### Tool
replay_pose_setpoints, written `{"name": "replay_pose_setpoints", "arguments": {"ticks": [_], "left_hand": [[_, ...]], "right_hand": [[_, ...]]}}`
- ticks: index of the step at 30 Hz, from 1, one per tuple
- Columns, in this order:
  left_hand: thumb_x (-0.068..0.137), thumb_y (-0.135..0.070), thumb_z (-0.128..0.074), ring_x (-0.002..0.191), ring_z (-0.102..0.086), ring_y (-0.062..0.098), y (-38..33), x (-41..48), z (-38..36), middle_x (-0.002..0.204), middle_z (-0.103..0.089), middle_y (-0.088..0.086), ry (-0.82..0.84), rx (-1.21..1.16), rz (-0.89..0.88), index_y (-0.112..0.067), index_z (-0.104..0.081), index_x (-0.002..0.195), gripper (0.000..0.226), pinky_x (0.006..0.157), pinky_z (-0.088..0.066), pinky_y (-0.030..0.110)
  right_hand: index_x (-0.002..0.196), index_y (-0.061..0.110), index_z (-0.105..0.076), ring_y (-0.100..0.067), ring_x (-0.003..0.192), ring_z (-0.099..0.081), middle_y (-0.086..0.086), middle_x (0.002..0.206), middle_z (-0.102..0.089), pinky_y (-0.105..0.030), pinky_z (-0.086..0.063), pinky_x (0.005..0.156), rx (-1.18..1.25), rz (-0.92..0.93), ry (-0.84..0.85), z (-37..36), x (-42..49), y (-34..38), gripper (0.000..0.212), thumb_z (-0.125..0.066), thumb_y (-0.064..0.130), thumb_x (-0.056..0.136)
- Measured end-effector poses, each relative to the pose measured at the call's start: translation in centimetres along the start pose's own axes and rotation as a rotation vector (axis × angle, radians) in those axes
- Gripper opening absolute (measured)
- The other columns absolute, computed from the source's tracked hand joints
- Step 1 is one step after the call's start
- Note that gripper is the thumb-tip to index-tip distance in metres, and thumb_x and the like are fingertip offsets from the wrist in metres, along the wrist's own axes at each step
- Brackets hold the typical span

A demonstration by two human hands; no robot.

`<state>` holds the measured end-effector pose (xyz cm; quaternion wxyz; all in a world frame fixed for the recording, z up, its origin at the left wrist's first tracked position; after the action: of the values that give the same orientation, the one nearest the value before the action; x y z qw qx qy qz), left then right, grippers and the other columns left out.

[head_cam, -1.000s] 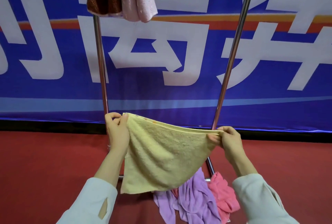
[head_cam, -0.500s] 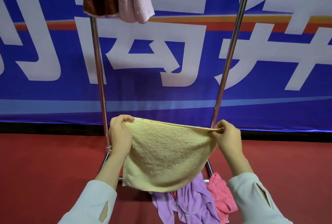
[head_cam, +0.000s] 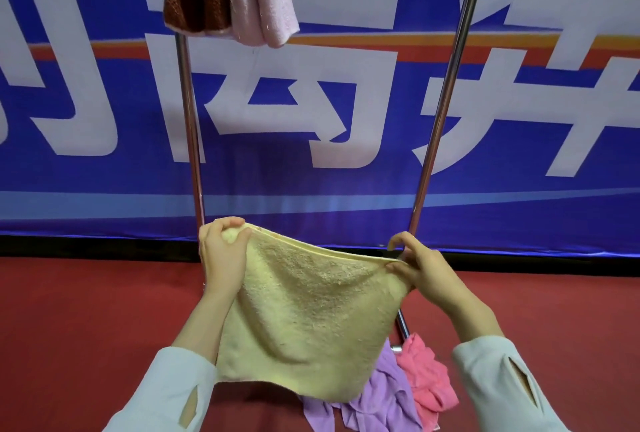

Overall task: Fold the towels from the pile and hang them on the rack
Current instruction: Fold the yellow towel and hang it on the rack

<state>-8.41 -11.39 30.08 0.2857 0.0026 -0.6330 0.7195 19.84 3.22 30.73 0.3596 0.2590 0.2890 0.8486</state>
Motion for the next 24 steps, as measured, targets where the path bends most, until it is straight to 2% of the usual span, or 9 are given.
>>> {"name": "replay_pose_setpoints", "arguments": {"ticks": [3,7,8,10,12,15,17,21,24], "left_hand": [[0.085,-0.01,-0.066,0.11,-0.05,0.02,0.3,0.2,0.3,0.116,-0.05,0.006,-0.011,0.007,0.044,-0.012,-0.066,0.101,0.016,0.095,-0.031,0.023],[0.086,-0.007,-0.065,0.111,-0.049,0.019,0.9,0.0,0.5,0.121,-0.051,0.011,-0.018,0.017,0.085,-0.011,-0.066,0.102,0.016,0.094,-0.029,0.021],[0.086,-0.007,-0.065,0.11,-0.049,0.019,0.9,-0.1,0.4,0.121,-0.051,0.011,-0.017,0.018,0.089,-0.01,-0.066,0.102,0.017,0.094,-0.029,0.02],[0.086,-0.008,-0.065,0.109,-0.048,0.017,0.9,-0.2,0.2,0.121,-0.051,0.01,-0.014,0.017,0.095,-0.011,-0.066,0.101,0.016,0.093,-0.029,0.02],[0.086,-0.008,-0.065,0.109,-0.049,0.018,0.9,-0.1,0.1,0.121,-0.051,0.01,-0.013,0.015,0.089,-0.012,-0.067,0.101,0.016,0.093,-0.03,0.021],[0.086,-0.006,-0.064,0.111,-0.049,0.019,1.0,0.0,0.3,0.122,-0.052,0.011,-0.02,0.004,0.093,-0.012,-0.067,0.102,0.018,0.096,-0.031,0.023],[0.086,-0.005,-0.064,0.114,-0.048,0.019,1.1,0.1,0.5,0.123,-0.053,0.012,-0.026,-0.008,0.103,-0.012,-0.067,0.102,0.018,0.099,-0.031,0.025],[0.086,-0.006,-0.063,0.114,-0.048,0.019,1.0,0.3,0.6,0.124,-0.052,0.011,-0.041,-0.028,0.117,-0.012,-0.066,0.103,0.018,0.101,-0.032,0.028],[0.086,-0.007,-0.063,0.115,-0.048,0.021,1.1,0.4,0.7,0.125,-0.052,0.012,-0.047,-0.036,0.134,-0.012,-0.066,0.102,0.017,0.101,-0.032,0.028]], "right_hand": [[0.097,0.027,-0.055,-0.005,0.056,-0.044,0.003,0.071,-0.049,-0.022,-0.043,0.056,-0.018,0.072,0.081,0.2,0.0,1.0,0.021,-0.057,0.007,0.093],[0.083,0.033,-0.061,-0.026,0.08,-0.059,-0.011,0.092,-0.058,-0.021,-0.046,0.063,-0.076,0.128,0.111,0.4,0.0,1.7,0.044,-0.046,-0.008,0.089],[0.084,0.033,-0.065,-0.027,0.083,-0.06,-0.013,0.094,-0.057,-0.021,-0.048,0.063,-0.053,0.118,0.108,0.4,-0.1,1.7,0.045,-0.046,-0.008,0.089],[0.088,0.033,-0.069,-0.015,0.083,-0.064,-0.005,0.095,-0.063,-0.03,-0.054,0.068,0.011,0.081,0.08,0.3,-0.1,1.2,0.039,-0.051,-0.001,0.093],[0.087,0.034,-0.069,-0.004,0.078,-0.064,0.007,0.09,-0.069,-0.034,-0.055,0.075,0.009,0.036,0.051,0.3,0.0,0.5,0.027,-0.062,0.008,0.091],[0.076,0.027,-0.067,-0.01,0.064,-0.06,0.001,0.071,-0.067,-0.043,-0.057,0.071,0.006,-0.052,0.051,0.4,-0.3,-0.3,0.019,-0.078,0.012,0.077],[0.072,0.025,-0.067,-0.011,0.06,-0.057,0.004,0.063,-0.062,-0.047,-0.056,0.068,0.04,-0.05,0.07,0.5,-0.4,-0.5,0.02,-0.081,0.01,0.073],[0.09,0.036,-0.064,-0.012,0.063,-0.053,0.01,0.065,-0.052,-0.041,-0.054,0.064,0.124,0.044,0.1,0.7,-0.3,0.0,0.028,-0.07,0.009,0.085],[0.089,0.038,-0.064,-0.008,0.069,-0.05,0.007,0.076,-0.054,-0.03,-0.047,0.066,0.141,0.104,0.138,0.7,-0.2,0.8,0.033,-0.06,0.005,0.092]]}}
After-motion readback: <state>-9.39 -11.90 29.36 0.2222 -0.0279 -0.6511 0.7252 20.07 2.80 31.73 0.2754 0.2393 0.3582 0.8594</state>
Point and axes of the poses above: each hand's wrist, its own x-axis towards the middle knuckle, its own z-axis out of the back of the hand, y = z × x, the point moved 2 cm from there along x, towards the middle knuckle
